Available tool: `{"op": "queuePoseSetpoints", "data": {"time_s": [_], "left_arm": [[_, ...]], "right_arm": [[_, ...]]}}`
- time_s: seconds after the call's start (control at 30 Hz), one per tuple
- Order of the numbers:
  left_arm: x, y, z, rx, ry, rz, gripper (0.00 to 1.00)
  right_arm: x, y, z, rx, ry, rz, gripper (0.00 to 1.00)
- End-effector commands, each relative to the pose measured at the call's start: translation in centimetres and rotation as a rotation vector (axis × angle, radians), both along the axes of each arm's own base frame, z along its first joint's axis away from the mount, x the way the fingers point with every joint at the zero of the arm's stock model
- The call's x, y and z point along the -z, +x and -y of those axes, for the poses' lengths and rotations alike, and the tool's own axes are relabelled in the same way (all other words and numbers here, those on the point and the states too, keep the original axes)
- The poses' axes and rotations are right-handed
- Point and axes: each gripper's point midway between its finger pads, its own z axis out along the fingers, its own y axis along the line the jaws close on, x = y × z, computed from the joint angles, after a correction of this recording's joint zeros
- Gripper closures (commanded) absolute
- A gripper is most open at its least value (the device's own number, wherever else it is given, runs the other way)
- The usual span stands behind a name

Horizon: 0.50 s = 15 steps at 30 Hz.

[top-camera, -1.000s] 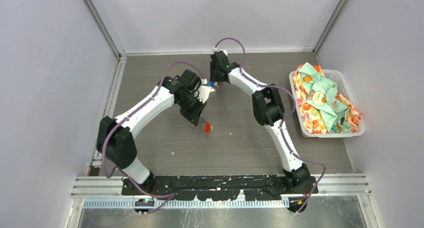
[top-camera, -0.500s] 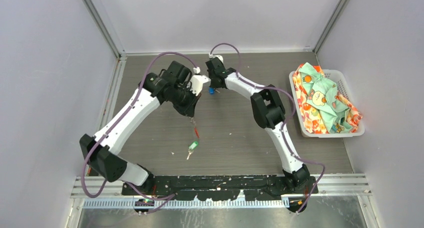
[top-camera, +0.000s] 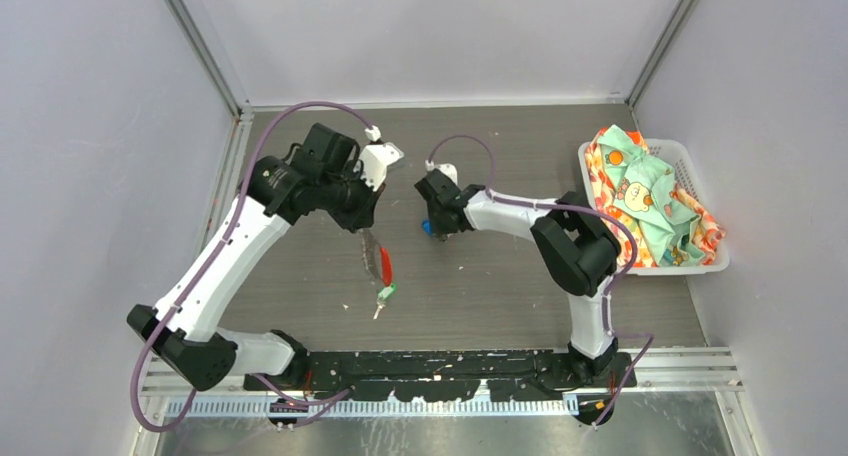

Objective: Put the keys on the keyring

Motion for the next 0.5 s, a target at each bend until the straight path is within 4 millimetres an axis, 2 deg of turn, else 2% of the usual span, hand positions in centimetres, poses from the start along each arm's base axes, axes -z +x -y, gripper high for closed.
{"op": "queuePoseSetpoints", "data": {"time_s": [0.0, 0.17, 0.33, 0.37, 0.47], "left_arm": [[-2.7, 0.1, -1.6, -0.013, 0.009, 0.123, 1.00], [-2.8, 0.0, -2.5, -0.024, 0.035, 0.159, 1.00], [-2.7, 0.3, -2.9, -0.033, 0.054, 0.170, 1.00], [-2.8, 0.4, -2.9, -0.035, 0.058, 0.176, 1.00], [-3.1, 1.0, -3.1, -0.047, 0.069, 0.199, 1.00]], "right_arm": [[-1.2, -3.9, 0.4, 0.019, -0.023, 0.014, 0.93], [-1.2, -8.1, 1.8, 0.038, -0.015, -0.008, 0.94], [-3.4, -10.5, 2.9, 0.048, 0.005, 0.012, 0.93], [-4.0, -10.9, 2.9, 0.044, 0.023, 0.028, 0.91], [-6.8, -11.8, 0.2, -0.004, 0.153, 0.099, 0.83]]}}
